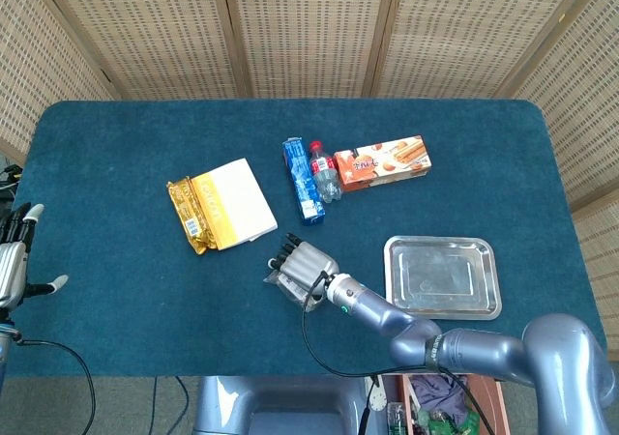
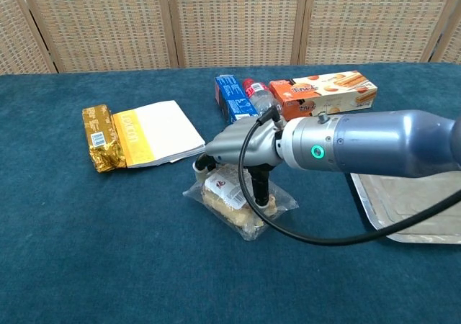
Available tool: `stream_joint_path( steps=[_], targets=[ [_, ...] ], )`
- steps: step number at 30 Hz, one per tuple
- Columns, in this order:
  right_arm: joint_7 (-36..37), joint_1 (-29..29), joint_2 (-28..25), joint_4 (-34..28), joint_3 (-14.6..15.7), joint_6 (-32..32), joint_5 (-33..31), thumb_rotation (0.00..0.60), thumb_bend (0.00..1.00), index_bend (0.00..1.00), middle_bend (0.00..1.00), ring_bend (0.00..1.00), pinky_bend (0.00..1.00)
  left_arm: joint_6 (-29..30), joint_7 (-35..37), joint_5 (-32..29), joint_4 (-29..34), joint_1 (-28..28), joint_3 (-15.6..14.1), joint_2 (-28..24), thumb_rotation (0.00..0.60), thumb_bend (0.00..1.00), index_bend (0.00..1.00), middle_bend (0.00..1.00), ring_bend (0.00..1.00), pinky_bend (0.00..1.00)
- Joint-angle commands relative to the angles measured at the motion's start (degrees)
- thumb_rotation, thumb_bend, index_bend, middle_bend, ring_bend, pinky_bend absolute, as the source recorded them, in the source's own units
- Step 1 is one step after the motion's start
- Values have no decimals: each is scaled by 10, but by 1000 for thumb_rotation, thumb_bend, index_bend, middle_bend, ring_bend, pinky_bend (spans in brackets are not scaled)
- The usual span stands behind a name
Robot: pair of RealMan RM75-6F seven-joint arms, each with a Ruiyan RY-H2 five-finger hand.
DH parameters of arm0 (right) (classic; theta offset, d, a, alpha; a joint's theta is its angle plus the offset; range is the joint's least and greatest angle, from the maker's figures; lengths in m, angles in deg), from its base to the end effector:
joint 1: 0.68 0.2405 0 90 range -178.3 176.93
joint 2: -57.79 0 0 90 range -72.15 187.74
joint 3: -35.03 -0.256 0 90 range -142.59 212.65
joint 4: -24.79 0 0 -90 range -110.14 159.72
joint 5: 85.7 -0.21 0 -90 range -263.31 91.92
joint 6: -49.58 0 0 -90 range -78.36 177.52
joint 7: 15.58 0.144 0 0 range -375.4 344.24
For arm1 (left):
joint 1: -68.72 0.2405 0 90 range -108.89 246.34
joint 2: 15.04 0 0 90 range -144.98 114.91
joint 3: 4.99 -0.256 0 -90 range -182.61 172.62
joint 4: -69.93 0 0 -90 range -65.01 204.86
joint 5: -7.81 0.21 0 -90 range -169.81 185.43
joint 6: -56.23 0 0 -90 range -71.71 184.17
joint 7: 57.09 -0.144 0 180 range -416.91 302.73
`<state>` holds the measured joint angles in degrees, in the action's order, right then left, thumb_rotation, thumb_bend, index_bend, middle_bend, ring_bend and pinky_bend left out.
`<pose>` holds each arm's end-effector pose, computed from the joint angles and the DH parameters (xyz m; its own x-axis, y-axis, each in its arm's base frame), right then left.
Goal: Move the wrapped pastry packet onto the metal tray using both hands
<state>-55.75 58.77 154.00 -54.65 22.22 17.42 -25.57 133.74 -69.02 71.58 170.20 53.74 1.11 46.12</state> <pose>-0.0460 -0.3447 -0.0927 0.7984 -0.1842 0.5732 -0.4800 -0.7696 0.4212 -0.3016 0.2378 0.1682 0.4354 0.0677 0.8977 0.8811 0.1723 -0.4404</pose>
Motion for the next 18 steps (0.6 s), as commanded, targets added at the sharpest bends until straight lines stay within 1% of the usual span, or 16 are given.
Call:
stream_joint_path(
  steps=[1, 5, 7, 9, 12, 15, 17, 18],
  targets=[
    [-4, 10, 13, 5, 9, -28, -25, 600, 16, 534, 578, 451, 297, -3, -1, -2, -1, 0, 2, 0, 600, 0, 0, 0, 0, 0],
    [16, 5, -7, -24, 5, -56, -11, 600, 36, 547, 593, 461, 300, -8, -1, -5, -2, 0, 4, 1, 600, 0, 0, 0, 0, 0],
    [27, 0, -28, -47, -1, -69, -4, 600, 36, 547, 593, 461, 300, -9, -1, -5, -3, 0, 5, 2, 600, 0, 0, 0, 0, 0],
    [36, -7, -60, -78, -5, -83, 5, 600, 36, 547, 593, 461, 301, -11, -2, -6, -4, 0, 6, 2, 600, 0, 0, 0, 0, 0],
    [48, -27, -123, -127, -3, -107, 22, 600, 36, 547, 593, 461, 304, -15, -1, -7, -4, -1, 7, 3, 600, 0, 0, 0, 0, 0],
    [69, -58, -193, -164, 11, -127, 42, 600, 36, 547, 593, 461, 305, -19, -2, -6, -5, -1, 8, 3, 600, 0, 0, 0, 0, 0],
    [89, -85, -243, -175, 31, -137, 56, 600, 36, 547, 593, 461, 305, -22, -3, -7, -5, -2, 8, 4, 600, 0, 0, 0, 0, 0],
    [100, -96, -260, -176, 40, -139, 63, 600, 36, 547, 593, 461, 305, -23, -4, -8, -5, -2, 8, 5, 600, 0, 0, 0, 0, 0]
  ],
)
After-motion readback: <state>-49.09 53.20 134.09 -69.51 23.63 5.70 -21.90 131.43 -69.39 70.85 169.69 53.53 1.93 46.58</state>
